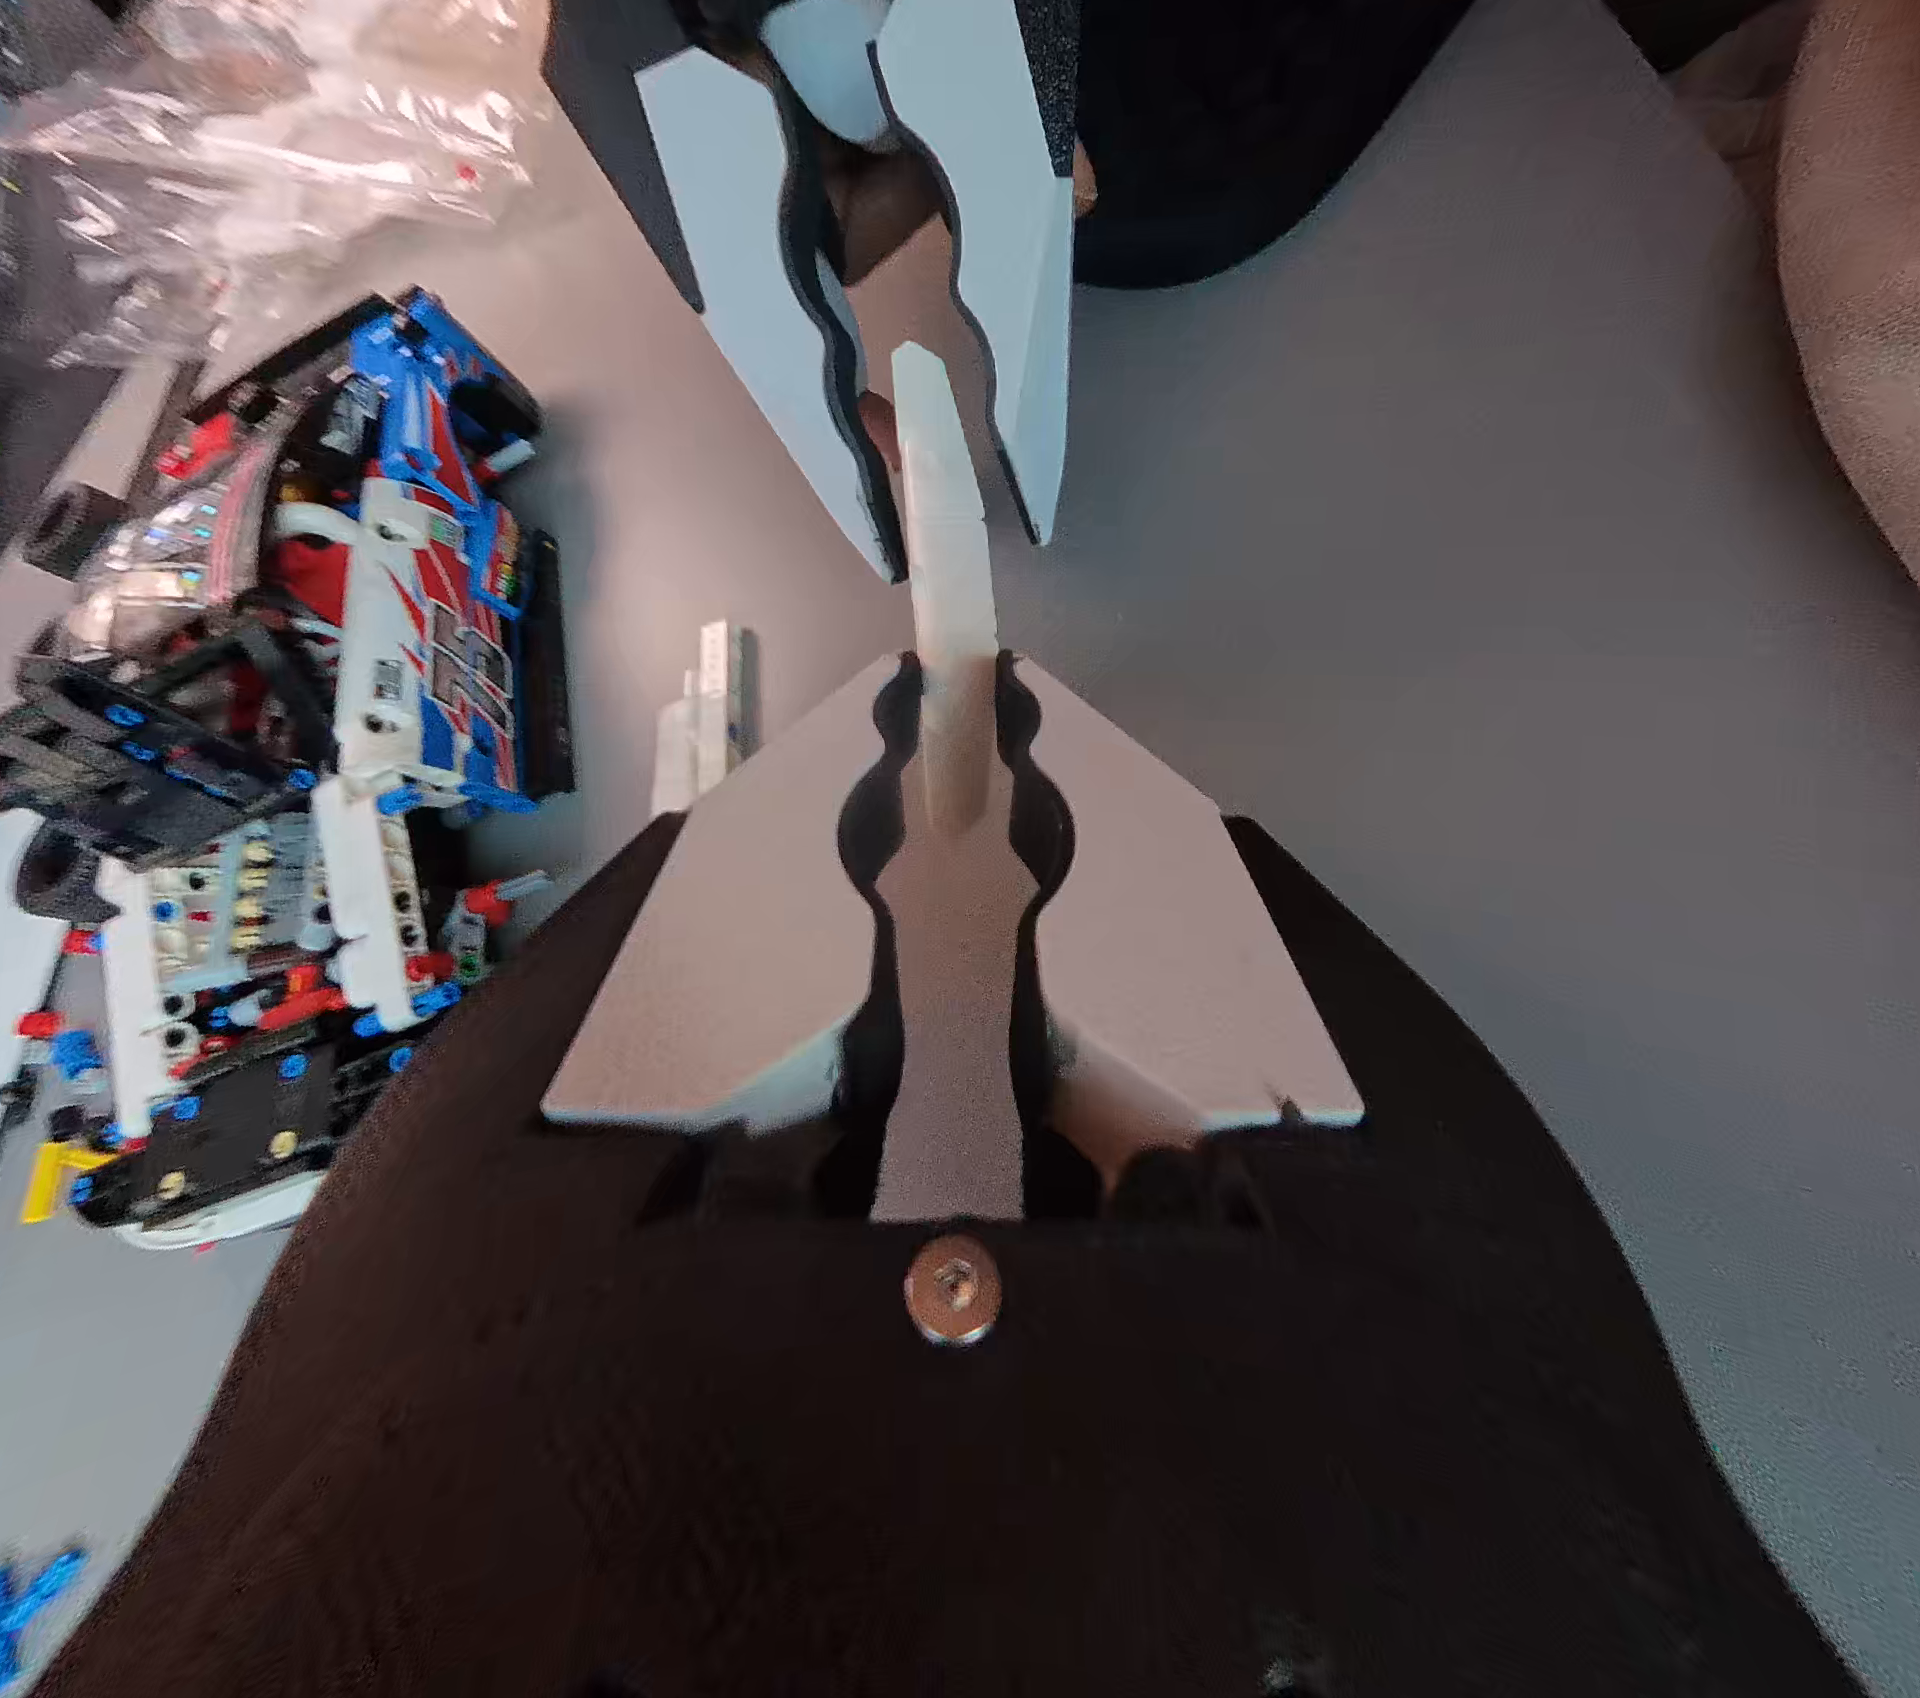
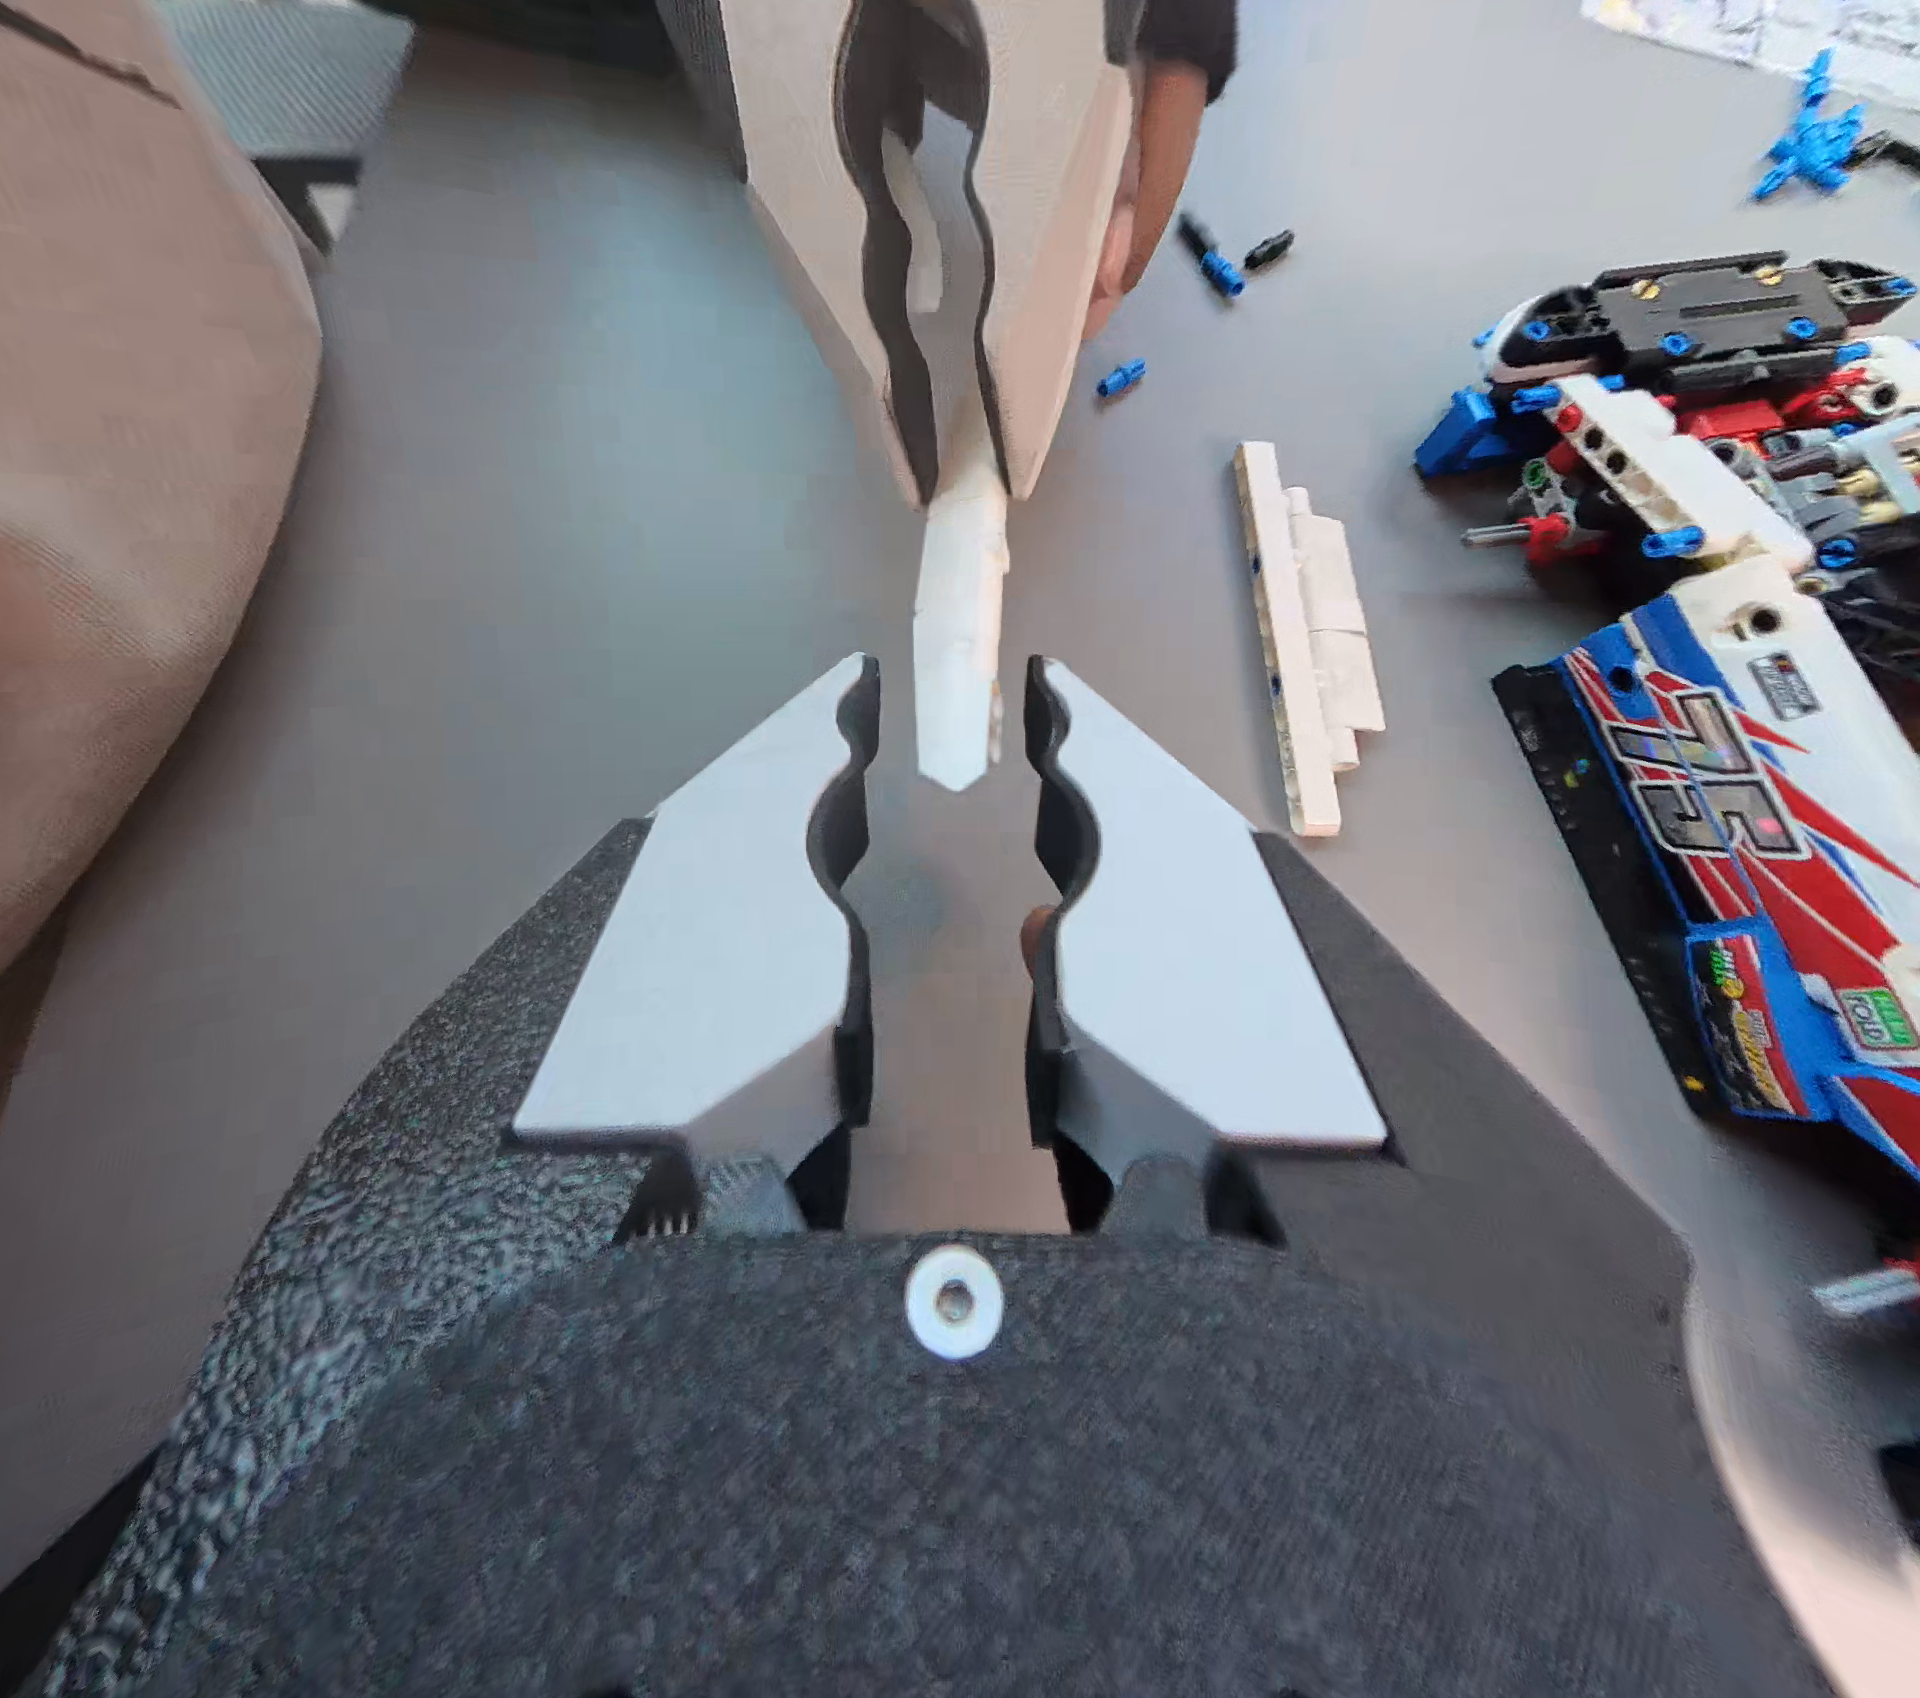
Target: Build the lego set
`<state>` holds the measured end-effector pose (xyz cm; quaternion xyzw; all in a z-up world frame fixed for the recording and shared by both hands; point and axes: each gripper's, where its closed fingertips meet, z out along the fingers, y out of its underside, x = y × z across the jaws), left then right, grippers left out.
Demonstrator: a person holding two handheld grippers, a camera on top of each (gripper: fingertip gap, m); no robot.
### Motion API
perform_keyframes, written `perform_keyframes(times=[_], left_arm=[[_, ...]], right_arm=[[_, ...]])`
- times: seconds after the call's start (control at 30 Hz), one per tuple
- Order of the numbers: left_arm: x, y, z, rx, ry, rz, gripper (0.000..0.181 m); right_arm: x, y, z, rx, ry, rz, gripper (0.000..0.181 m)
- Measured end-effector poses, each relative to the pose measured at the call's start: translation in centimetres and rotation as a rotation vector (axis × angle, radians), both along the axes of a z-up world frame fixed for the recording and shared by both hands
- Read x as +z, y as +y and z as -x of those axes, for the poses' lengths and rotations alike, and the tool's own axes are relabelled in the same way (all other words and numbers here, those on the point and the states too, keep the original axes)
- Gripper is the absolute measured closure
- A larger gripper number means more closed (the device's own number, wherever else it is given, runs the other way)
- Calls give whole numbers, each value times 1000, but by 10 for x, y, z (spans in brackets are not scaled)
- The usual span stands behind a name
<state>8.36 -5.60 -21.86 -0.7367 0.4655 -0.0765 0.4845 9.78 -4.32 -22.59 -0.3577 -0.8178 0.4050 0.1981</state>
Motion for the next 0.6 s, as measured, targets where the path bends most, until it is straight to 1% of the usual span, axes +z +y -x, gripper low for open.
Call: perform_keyframes(times=[0.03, 0.1, 0.23, 0.37, 0.4, 0.47, 0.53, 0.6], left_arm=[[6, 2, 2, 15, 11, -42, 169], [13, 6, 5, 44, 48, -105, 168], [23, 11, 6, 84, 85, -195, 168], [35, 12, 5, 118, 41, -245, 168], [39, 11, 6, 126, 5, -245, 168], [45, 10, 8, 144, -123, -194, 167], [49, 8, 12, 166, -288, -89, 158], [54, 5, 14, 156, -467, 13, 150]], right_arm=[[9, 0, 1, -13, 36, 62, 159], [25, 3, 3, -46, 107, 150, 161], [44, 8, 6, -86, 208, 229, 169], [56, 9, 5, -85, 262, 304, 170], [59, 9, 4, -82, 273, 328, 170], [66, 9, 3, -78, 314, 367, 170], [74, 10, 2, -78, 357, 390, 170], [79, 9, 1, -69, 393, 388, 170]])
